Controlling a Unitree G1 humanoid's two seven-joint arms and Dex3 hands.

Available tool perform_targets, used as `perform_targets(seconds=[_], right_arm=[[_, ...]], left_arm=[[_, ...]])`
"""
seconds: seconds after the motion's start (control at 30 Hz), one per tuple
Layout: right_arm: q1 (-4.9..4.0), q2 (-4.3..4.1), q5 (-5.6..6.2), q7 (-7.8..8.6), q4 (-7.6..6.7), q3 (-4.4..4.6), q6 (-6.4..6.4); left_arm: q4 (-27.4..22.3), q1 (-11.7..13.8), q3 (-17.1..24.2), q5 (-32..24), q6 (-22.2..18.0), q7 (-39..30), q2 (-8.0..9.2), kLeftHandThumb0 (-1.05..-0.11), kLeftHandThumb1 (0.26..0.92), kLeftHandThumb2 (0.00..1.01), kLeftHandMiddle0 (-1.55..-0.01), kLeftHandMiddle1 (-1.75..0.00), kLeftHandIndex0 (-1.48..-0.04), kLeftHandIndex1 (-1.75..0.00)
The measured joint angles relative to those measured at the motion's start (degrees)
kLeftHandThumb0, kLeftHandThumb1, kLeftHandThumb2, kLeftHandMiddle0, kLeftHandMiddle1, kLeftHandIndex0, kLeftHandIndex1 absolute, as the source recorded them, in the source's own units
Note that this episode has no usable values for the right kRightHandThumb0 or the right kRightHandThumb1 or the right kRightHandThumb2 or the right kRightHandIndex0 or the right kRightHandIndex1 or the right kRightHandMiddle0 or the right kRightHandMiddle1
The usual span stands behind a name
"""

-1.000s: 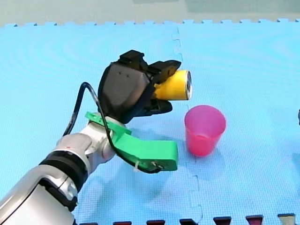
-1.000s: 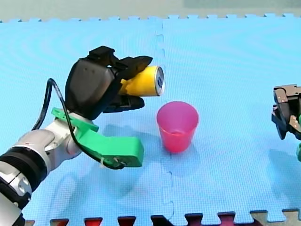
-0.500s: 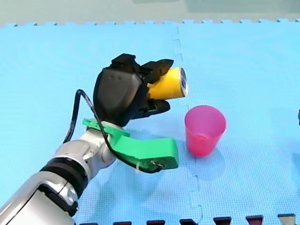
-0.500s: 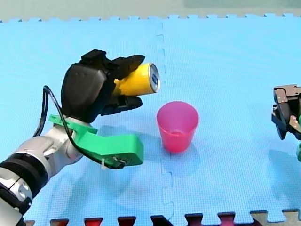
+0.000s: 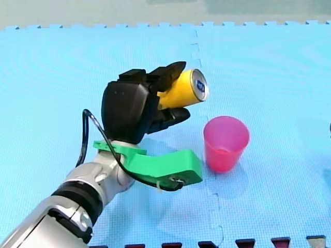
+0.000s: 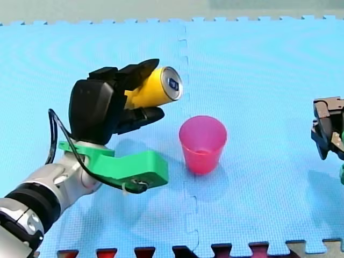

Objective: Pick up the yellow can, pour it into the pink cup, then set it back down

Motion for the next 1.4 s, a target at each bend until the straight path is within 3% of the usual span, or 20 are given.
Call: perform_targets(seconds=[0.23,0.4,0.7,0.9,1.23,1.4], right_arm=[[0.00,-0.20,-0.01,0.00,0.04,0.02,0.06],[0.00,-0.28,0.05,0.23,0.11,-0.03,0.10],[0.00,-0.49,0.22,0.69,0.14,-0.30,0.03],[0.01,-0.65,-0.13,-0.11,0.13,-0.14,-0.02],[0.06,-0.83,-0.58,-0.93,0.07,0.38,-0.33],[0.18,-0.98,-0.75,-1.56,0.04,0.61,-0.66]], left_arm=[[0.16,1.19,2.68,-3.27,-3.23,-0.05,-0.93,-0.364,0.826,0.00,-1.29,-0.16,-1.19,-0.01],[0.26,3.72,6.85,-8.61,-7.04,-3.54,-2.42,-0.391,0.827,0.00,-1.31,-0.14,-1.19,-0.01],[-0.42,7.37,12.50,-14.99,-11.20,-10.64,-3.00,-0.423,0.832,0.00,-1.32,-0.13,-1.19,0.00],[-1.59,9.27,15.33,-17.93,-11.61,-16.10,-3.25,-0.410,0.845,0.00,-1.30,-0.10,-1.19,0.00],[-3.73,10.97,17.44,-19.04,-10.59,-19.71,-3.74,-0.397,0.857,0.00,-1.28,-0.07,-1.18,0.00],[-5.21,13.33,21.95,-24.84,-12.71,-23.13,-4.14,-0.361,0.851,0.00,-1.23,-0.03,-1.13,0.00]])
